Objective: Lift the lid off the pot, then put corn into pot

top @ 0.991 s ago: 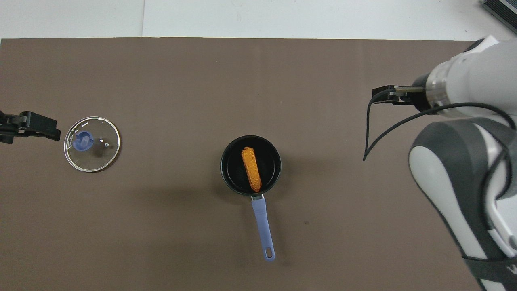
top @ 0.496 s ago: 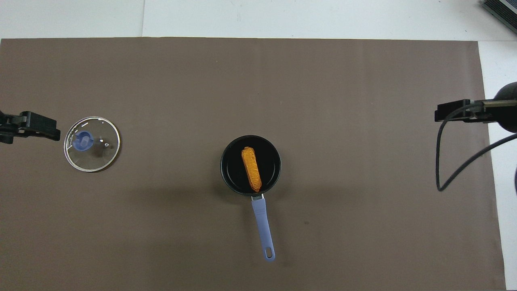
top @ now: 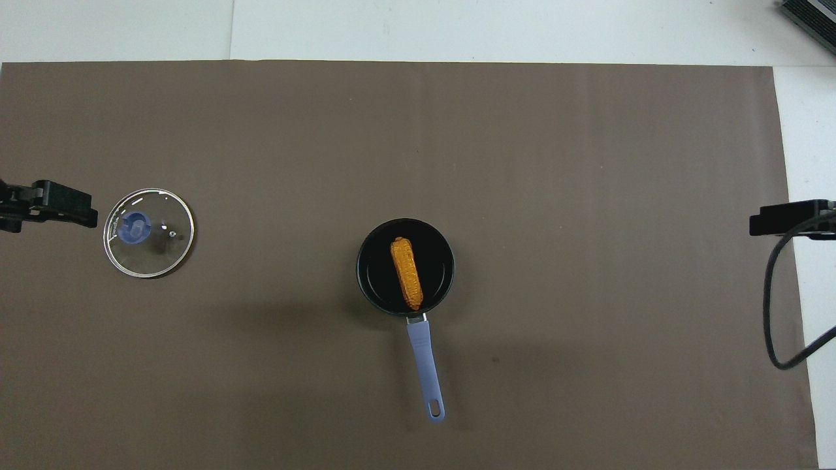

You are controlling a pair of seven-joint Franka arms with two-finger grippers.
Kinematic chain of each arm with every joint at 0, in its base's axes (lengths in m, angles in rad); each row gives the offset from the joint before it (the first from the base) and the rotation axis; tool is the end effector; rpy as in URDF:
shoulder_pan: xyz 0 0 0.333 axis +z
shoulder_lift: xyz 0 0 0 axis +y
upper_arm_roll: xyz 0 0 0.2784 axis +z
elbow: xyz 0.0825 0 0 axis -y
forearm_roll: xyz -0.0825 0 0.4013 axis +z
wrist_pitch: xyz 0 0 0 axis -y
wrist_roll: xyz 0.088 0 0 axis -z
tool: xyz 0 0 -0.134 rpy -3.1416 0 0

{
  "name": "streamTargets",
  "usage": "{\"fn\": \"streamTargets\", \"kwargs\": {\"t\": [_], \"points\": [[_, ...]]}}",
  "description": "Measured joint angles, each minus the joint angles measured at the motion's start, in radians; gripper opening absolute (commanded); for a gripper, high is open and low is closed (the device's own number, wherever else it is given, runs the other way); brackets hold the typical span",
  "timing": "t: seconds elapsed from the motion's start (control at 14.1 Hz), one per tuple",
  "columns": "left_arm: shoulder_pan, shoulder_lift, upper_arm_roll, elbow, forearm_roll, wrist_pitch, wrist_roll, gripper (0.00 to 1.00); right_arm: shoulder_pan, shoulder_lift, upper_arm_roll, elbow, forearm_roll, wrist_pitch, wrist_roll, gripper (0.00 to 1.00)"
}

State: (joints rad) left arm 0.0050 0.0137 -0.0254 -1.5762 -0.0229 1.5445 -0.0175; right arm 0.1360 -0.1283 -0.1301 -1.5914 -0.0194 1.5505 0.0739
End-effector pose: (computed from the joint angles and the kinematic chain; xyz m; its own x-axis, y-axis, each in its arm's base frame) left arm 0.5708 -0.0147 0.5472 0.9989 -0.0035 -0.0458 -0.0025 -0.9997 0.0225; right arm 0.5360 -0.0036 0.6184 0.9939 -0.0687 0.0862 -0.0687 -0.9976 -0.0037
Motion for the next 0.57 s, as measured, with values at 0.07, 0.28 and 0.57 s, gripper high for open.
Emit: {"fn": "streamTargets", "kwargs": {"t": [0.07,0.28,0.57], "points": [[0.0,0.0,0.0,0.0,0.0,0.0,0.0,1.0,0.002,-0.001,0.003,0.0,0.0,-0.023,0.0,1.0],[0.0,0.0,0.0,0.0,0.0,-0.001,0.0,1.0,0.0,-0.007,0.005,-0.014,0.001,-0.044,-0.052,1.0],[0.0,0.0,0.0,0.0,0.0,-0.001,0.0,1.0,-0.053,-0.009,-0.009,-0.042,0.0,-0.043,-0.122,1.0]]}}
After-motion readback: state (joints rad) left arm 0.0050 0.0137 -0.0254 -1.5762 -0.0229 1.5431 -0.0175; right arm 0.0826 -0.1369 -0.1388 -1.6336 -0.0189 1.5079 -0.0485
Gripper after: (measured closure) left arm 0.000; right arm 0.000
